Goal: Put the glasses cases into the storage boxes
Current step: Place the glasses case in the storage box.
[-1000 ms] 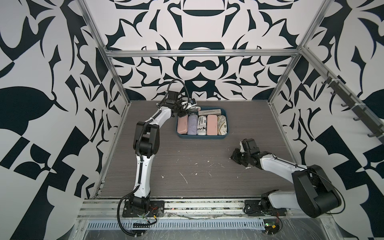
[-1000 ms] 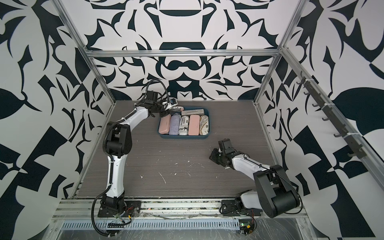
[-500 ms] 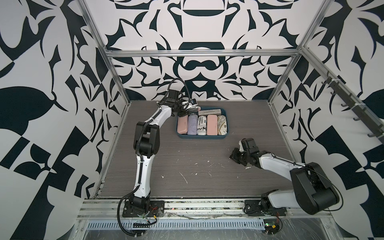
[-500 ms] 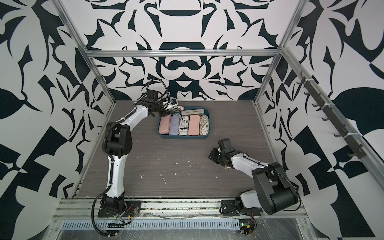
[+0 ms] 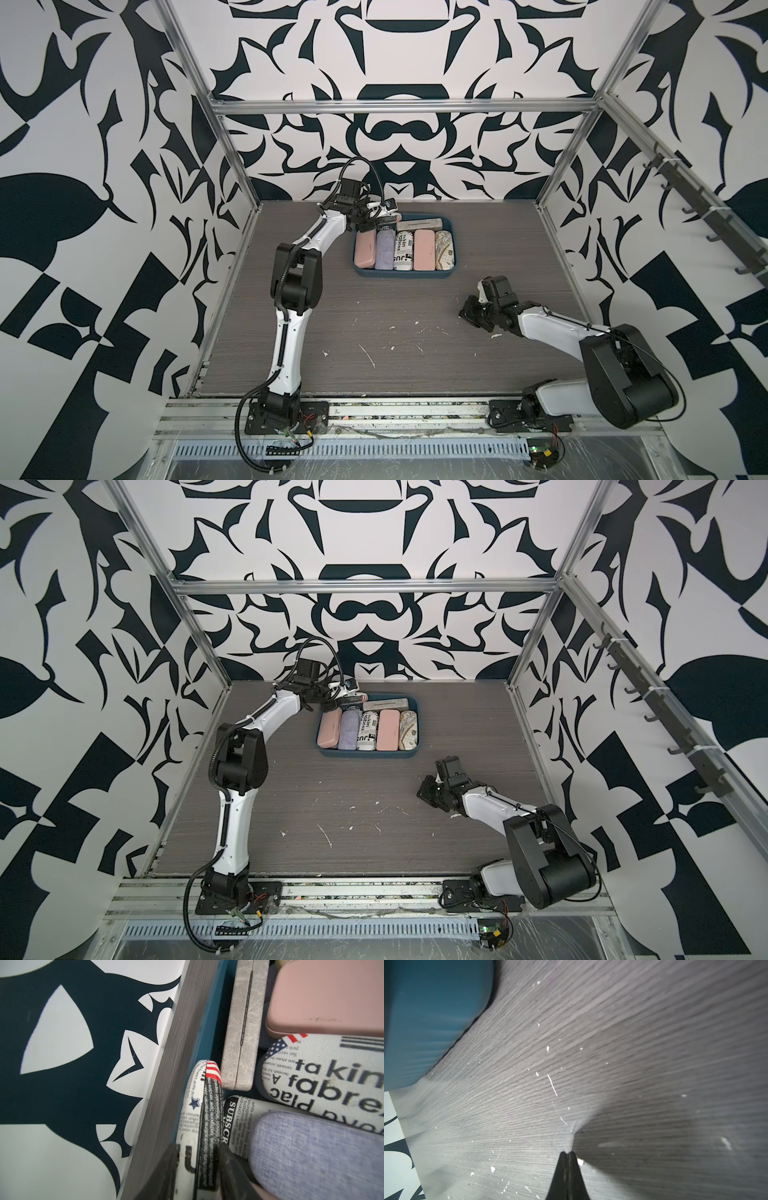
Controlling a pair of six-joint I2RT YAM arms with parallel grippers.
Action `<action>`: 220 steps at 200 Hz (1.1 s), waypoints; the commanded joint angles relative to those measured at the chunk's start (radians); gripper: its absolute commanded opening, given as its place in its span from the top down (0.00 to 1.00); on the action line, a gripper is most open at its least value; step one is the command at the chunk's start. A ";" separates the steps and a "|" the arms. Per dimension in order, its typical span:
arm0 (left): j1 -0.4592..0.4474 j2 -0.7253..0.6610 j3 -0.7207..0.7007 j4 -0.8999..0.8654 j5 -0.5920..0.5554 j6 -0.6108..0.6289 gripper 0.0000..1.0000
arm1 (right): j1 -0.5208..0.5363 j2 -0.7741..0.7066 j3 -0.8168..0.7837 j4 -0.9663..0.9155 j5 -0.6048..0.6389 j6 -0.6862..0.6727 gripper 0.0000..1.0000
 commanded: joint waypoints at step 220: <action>0.152 -0.201 -0.213 0.491 0.230 -0.709 0.57 | 0.011 0.033 0.021 0.056 -0.020 0.020 1.00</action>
